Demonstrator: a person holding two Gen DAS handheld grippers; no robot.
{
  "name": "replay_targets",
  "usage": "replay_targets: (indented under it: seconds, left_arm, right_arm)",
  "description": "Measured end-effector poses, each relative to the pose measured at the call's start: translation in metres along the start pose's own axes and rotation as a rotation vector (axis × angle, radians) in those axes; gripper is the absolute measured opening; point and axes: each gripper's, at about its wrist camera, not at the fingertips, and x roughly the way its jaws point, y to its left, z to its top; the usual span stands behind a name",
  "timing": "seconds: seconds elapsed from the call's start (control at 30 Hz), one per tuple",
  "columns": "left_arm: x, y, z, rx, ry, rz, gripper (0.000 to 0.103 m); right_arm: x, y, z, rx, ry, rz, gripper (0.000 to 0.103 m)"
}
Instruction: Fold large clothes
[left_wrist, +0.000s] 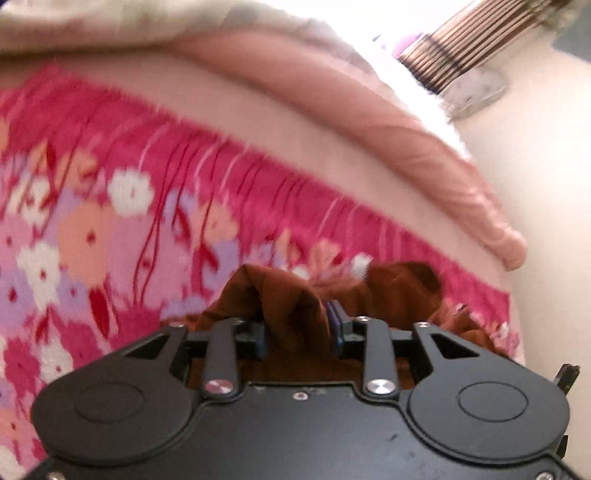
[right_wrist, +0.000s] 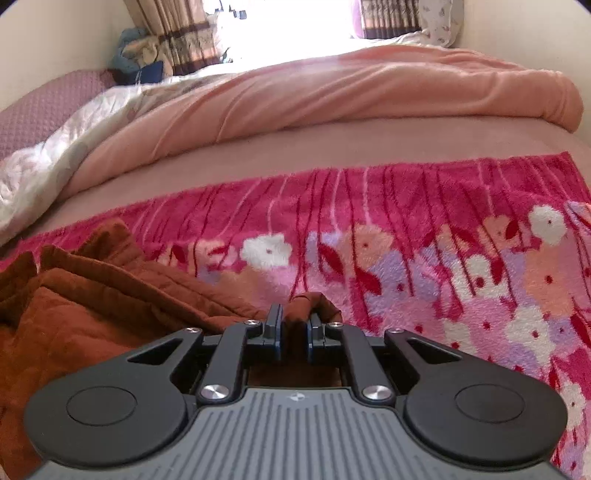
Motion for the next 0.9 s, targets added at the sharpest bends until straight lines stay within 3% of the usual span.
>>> replay_targets:
  seconds: [0.03, 0.1, 0.13, 0.17, 0.23, 0.33, 0.4, 0.47, 0.53, 0.67, 0.73, 0.9]
  left_arm:
    - [-0.005, -0.004, 0.001, 0.011, -0.016, 0.009, 0.040]
    - [-0.017, -0.010, 0.000, 0.040, -0.096, 0.051, 0.069]
    - [-0.021, -0.012, 0.000, 0.062, -0.143, 0.091, 0.072]
    - [-0.020, -0.011, 0.002, 0.071, -0.169, 0.128, 0.073]
    - [-0.013, -0.002, 0.001, 0.017, -0.137, 0.197, 0.069]
    - [-0.011, -0.005, -0.017, 0.007, -0.084, 0.090, 0.069]
    - [-0.014, -0.029, -0.039, 0.092, -0.079, 0.070, 0.069]
    - [-0.015, -0.057, -0.062, 0.184, -0.086, 0.088, 0.071]
    - [-0.011, -0.085, -0.089, 0.249, -0.121, 0.119, 0.073]
    - [0.005, -0.129, -0.145, 0.292, -0.241, 0.303, 0.073]
    - [0.010, -0.145, -0.172, 0.325, -0.299, 0.378, 0.073]
    - [0.014, -0.180, -0.219, 0.423, -0.363, 0.384, 0.073]
  right_arm:
    - [-0.002, -0.001, 0.003, 0.009, -0.013, -0.003, 0.013]
    - [-0.006, 0.000, 0.005, 0.025, -0.040, -0.009, 0.013]
    - [-0.006, 0.002, 0.006, 0.025, -0.050, -0.017, 0.013]
    - [-0.004, 0.003, 0.006, 0.027, -0.058, -0.024, 0.013]
    - [0.004, 0.007, 0.005, 0.021, -0.047, -0.029, 0.013]
    - [0.020, 0.012, 0.000, 0.012, 0.010, -0.059, 0.016]
    - [0.020, 0.013, 0.001, 0.017, 0.009, -0.053, 0.021]
    - [0.016, 0.013, 0.003, 0.026, 0.008, -0.047, 0.025]
    - [0.009, 0.014, 0.005, 0.043, 0.004, -0.034, 0.034]
    - [-0.014, 0.025, 0.000, 0.033, -0.077, -0.057, 0.047]
    - [-0.033, 0.033, -0.007, 0.016, -0.148, -0.130, 0.052]
    - [-0.089, 0.060, -0.036, -0.050, -0.350, -0.275, 0.052]
